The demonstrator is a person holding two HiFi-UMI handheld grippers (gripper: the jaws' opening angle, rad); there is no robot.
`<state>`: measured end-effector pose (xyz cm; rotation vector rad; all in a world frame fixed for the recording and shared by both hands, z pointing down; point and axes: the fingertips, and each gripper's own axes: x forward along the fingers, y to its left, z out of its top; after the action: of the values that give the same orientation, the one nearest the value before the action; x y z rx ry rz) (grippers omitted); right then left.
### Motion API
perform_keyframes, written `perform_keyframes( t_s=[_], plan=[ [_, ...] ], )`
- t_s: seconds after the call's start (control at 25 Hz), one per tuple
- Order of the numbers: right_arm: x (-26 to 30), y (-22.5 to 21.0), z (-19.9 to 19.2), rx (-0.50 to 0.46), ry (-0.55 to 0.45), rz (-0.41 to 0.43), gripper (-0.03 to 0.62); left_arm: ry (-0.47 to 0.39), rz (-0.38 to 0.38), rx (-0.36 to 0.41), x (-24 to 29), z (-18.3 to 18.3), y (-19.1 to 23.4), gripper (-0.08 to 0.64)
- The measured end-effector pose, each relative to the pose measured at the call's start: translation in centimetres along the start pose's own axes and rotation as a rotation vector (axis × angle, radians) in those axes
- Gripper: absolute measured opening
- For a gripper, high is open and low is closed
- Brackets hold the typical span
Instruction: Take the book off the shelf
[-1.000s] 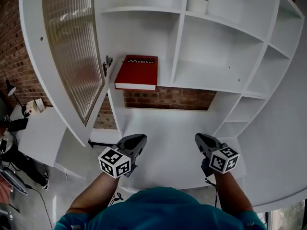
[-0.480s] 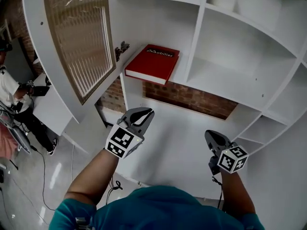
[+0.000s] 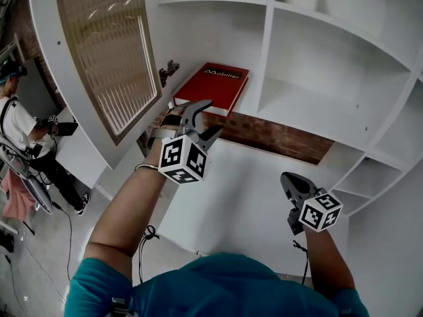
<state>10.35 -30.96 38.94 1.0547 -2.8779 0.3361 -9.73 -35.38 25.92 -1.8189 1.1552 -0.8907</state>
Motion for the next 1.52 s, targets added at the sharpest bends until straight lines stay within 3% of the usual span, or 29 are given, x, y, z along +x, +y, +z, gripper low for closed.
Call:
perform_keyframes(
  t_s=[0.16, 0.28, 0.56, 0.68, 0.8, 0.92, 1.2, 1.52],
  plan=[
    [0.0, -0.3, -0.1, 0.005, -0.004, -0.013, 0.021, 0.139, 0.0, 0.232, 2.9, -2.2, 0.5, 0.308],
    [-0.1, -0.5, -0.3, 0.014, -0.004, -0.022, 0.021, 0.214, -0.014, 0.341, 4.7, -3.7, 0.4, 0.313],
    [-0.3, -0.9, -0.7, 0.022, -0.001, -0.047, 0.021, 0.272, 0.001, 0.387, 6.5, -5.4, 0.3, 0.31],
    [-0.5, -0.9, -0.8, 0.02, 0.0, -0.051, 0.021, 0.259, 0.021, 0.394, 6.5, -5.2, 0.5, 0.197],
    [-0.5, -0.9, -0.8, 0.019, 0.003, -0.051, 0.021, 0.243, -0.002, 0.398, 5.9, -4.7, 0.6, 0.187],
    [-0.4, -0.7, -0.8, 0.018, 0.005, -0.049, 0.021, 0.213, -0.008, 0.367, 4.8, -3.8, 1.0, 0.189],
    [-0.3, -0.3, -1.0, 0.013, 0.013, -0.038, 0.021, 0.079, 0.093, 0.138, -0.3, -1.1, 2.6, 0.178],
    [0.1, 0.8, -1.0, 0.001, 0.026, -0.011, 0.021, -0.062, 0.142, -0.015, -8.3, 1.4, 0.8, 0.175]
  ],
)
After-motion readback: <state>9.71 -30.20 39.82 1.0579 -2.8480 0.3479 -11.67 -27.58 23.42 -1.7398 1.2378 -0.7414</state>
